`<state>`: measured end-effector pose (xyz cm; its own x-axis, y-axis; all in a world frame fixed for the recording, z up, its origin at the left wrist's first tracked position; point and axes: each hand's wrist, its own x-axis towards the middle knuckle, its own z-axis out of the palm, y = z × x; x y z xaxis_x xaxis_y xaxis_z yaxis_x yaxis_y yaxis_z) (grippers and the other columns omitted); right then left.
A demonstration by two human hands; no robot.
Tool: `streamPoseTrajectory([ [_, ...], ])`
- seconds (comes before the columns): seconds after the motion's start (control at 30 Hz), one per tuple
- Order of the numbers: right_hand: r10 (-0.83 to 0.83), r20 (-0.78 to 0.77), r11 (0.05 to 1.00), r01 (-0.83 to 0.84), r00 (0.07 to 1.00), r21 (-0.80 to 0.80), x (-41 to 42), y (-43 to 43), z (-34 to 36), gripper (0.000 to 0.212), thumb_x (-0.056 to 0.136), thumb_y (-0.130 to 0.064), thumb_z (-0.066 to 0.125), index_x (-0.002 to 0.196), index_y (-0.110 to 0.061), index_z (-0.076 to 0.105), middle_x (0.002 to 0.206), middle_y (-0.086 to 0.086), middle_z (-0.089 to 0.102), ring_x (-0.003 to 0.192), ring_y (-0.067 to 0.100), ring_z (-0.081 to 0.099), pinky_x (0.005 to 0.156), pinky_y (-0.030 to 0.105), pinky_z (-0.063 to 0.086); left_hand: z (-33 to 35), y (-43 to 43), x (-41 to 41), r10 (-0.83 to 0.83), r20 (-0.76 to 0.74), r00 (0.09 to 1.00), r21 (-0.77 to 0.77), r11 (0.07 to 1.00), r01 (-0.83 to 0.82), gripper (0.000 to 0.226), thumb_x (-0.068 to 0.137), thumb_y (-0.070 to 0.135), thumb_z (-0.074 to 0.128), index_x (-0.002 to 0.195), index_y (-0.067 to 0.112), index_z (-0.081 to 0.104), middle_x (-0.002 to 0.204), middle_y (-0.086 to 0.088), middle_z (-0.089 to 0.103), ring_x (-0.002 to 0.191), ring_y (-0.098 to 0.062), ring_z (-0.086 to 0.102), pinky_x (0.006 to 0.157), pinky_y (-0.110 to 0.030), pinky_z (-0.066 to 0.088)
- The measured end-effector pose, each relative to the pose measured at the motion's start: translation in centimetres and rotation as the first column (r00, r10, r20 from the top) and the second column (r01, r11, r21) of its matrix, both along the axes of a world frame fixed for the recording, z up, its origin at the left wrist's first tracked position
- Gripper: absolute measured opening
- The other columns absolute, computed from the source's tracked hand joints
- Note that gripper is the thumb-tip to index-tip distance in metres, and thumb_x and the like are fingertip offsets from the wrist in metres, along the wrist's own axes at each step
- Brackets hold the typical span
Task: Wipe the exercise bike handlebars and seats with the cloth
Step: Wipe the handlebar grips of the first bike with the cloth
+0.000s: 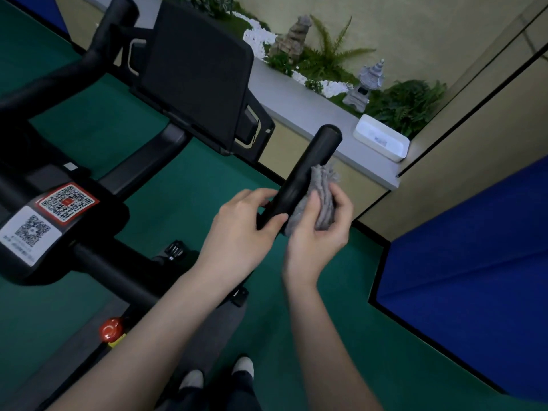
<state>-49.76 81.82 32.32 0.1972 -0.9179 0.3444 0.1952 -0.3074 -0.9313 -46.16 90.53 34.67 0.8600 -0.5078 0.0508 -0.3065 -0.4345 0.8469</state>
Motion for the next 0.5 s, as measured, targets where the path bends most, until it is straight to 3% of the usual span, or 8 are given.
streamPoseTrajectory([
  [0.1, 0.050, 0.020, 0.970, -0.053, 0.999, 0.236, -0.9, 1.3, -1.0, 0.019, 0.092, -0.003, 0.057, 0.107, -0.016, 0.060, 0.108, 0.005, 0.066, 0.101, 0.013, 0.064, 0.089, 0.024, 0.050, -0.1, 0.0, -0.1, 0.015, 0.004, 1.000, -0.016, 1.000, -0.015, 0.038, 0.084, 0.029, 0.069, 0.121, 0.026, 0.062, 0.109, 0.009, 0.062, 0.090, -0.005, 0.053, 0.072, -0.010, 0.035],
  [0.23, 0.167, 0.155, 0.808, -0.225, 0.974, 0.544, -0.6, 0.7, -0.9, 0.018, 0.094, -0.005, 0.054, 0.107, -0.015, 0.061, 0.104, 0.007, 0.068, 0.097, 0.017, 0.064, 0.088, 0.031, 0.051, 0.0, -0.1, 0.0, 0.030, -0.012, 0.999, -0.019, 0.999, -0.030, 0.037, 0.083, 0.029, 0.069, 0.119, 0.029, 0.063, 0.104, 0.014, 0.060, 0.082, 0.002, 0.050, 0.070, 0.005, 0.032],
  [0.3, 0.230, 0.192, 0.732, -0.300, 0.954, 0.612, -1.1, 1.0, -0.9, 0.017, 0.095, -0.007, 0.053, 0.107, -0.015, 0.062, 0.103, 0.006, 0.069, 0.098, 0.017, 0.065, 0.090, 0.033, 0.050, 0.0, 0.0, -0.1, 0.038, -0.034, 0.999, -0.036, 0.999, -0.039, 0.035, 0.082, 0.028, 0.070, 0.116, 0.030, 0.064, 0.102, 0.014, 0.061, 0.079, 0.004, 0.052, 0.069, 0.006, 0.031],
  [0.43, 0.378, 0.279, 0.522, -0.452, 0.883, 0.723, -2.7, 2.4, -1.0, 0.026, 0.096, -0.012, 0.050, 0.118, 0.001, 0.057, 0.109, 0.019, 0.067, 0.098, 0.027, 0.065, 0.094, 0.044, 0.047, 0.1, 0.0, 0.1, 0.040, -0.094, 0.995, -0.070, 0.996, -0.046, 0.033, 0.080, 0.026, 0.072, 0.111, 0.034, 0.065, 0.104, 0.013, 0.065, 0.086, 0.015, 0.054, 0.070, 0.005, 0.034],
  [0.5, 0.389, 0.324, 0.458, -0.486, 0.863, 0.745, -2.4, 1.8, -0.7, 0.026, 0.098, -0.008, 0.046, 0.118, 0.004, 0.057, 0.107, 0.019, 0.067, 0.092, 0.024, 0.067, 0.087, 0.037, 0.053, 0.2, 0.1, 0.1, 0.038, -0.087, 0.996, -0.075, 0.996, -0.044, 0.034, 0.080, 0.027, 0.072, 0.113, 0.032, 0.065, 0.105, 0.013, 0.065, 0.090, 0.012, 0.056, 0.071, 0.005, 0.035],
])
